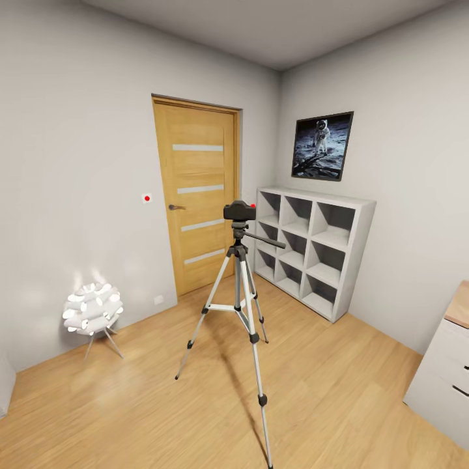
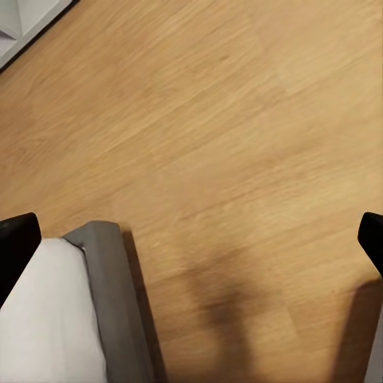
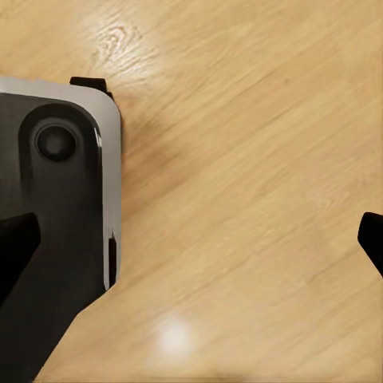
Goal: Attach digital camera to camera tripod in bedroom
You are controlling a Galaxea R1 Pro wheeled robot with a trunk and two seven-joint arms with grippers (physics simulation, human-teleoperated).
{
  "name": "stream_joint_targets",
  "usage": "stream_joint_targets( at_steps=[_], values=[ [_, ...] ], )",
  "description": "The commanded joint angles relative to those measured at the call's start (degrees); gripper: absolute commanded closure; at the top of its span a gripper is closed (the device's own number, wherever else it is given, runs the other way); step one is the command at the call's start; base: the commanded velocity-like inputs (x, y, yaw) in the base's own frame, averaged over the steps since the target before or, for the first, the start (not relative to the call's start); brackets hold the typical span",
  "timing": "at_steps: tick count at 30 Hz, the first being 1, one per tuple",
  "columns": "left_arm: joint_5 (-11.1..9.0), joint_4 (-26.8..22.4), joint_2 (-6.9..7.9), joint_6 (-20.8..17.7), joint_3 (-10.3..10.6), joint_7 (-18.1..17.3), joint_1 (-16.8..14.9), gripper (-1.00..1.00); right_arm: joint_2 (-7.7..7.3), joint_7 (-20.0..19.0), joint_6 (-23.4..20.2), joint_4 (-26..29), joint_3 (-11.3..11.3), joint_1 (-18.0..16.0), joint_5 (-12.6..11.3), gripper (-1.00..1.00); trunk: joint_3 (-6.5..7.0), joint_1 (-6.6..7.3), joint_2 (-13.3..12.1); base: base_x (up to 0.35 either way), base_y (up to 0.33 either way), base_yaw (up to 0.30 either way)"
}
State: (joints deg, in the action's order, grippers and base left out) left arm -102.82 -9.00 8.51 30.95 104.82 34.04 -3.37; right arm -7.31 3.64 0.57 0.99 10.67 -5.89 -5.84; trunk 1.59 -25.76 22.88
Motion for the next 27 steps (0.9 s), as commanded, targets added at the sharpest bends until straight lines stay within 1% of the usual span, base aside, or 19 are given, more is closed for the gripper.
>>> stream_joint_targets(
  at_steps=[1,2,6,16,21,24,27],
  values=[
    [-0.3,-0.2,0.06,0.2,0.5,0.4,-0.1,-1.00,0.20,0.1,0.0,0.0,0.5,0.0,-0.6,-1.00,-0.02,-0.02,0.0,0.000,0.000,0.000],
    [-0.3,-0.2,0.06,0.2,0.5,0.4,-0.1,-1.00,0.52,0.2,0.0,0.1,0.5,0.0,-0.7,-1.00,-0.02,-0.02,0.0,0.000,0.000,0.000],
    [-0.3,-0.2,0.03,0.2,0.5,0.4,-0.1,-1.00,0.99,0.1,0.2,0.4,0.5,0.0,-0.9,-1.00,-0.02,-0.02,0.0,0.000,0.000,0.000],
    [-0.3,-0.2,0.02,0.3,0.5,0.4,-0.1,-1.00,1.15,0.1,1.4,1.2,0.5,0.1,-0.8,-1.00,-0.02,-0.02,0.0,0.000,0.000,0.000],
    [-0.3,-0.2,0.02,0.3,0.5,0.4,-0.1,-1.00,1.50,0.0,4.4,1.3,0.4,0.1,-1.0,-1.00,-0.02,-0.02,0.0,0.000,0.000,0.000],
    [-0.3,-0.2,0.03,0.3,0.5,0.4,-0.1,-1.00,2.59,0.0,7.0,1.3,0.4,0.1,-0.9,-1.00,-0.02,-0.02,0.0,0.000,0.000,0.000],
    [-0.3,-0.2,0.04,0.3,0.5,0.4,-0.1,-1.00,3.29,0.0,9.2,1.4,0.4,0.1,-0.9,-1.00,-0.02,-0.02,0.0,0.000,0.000,0.000]
  ],
)
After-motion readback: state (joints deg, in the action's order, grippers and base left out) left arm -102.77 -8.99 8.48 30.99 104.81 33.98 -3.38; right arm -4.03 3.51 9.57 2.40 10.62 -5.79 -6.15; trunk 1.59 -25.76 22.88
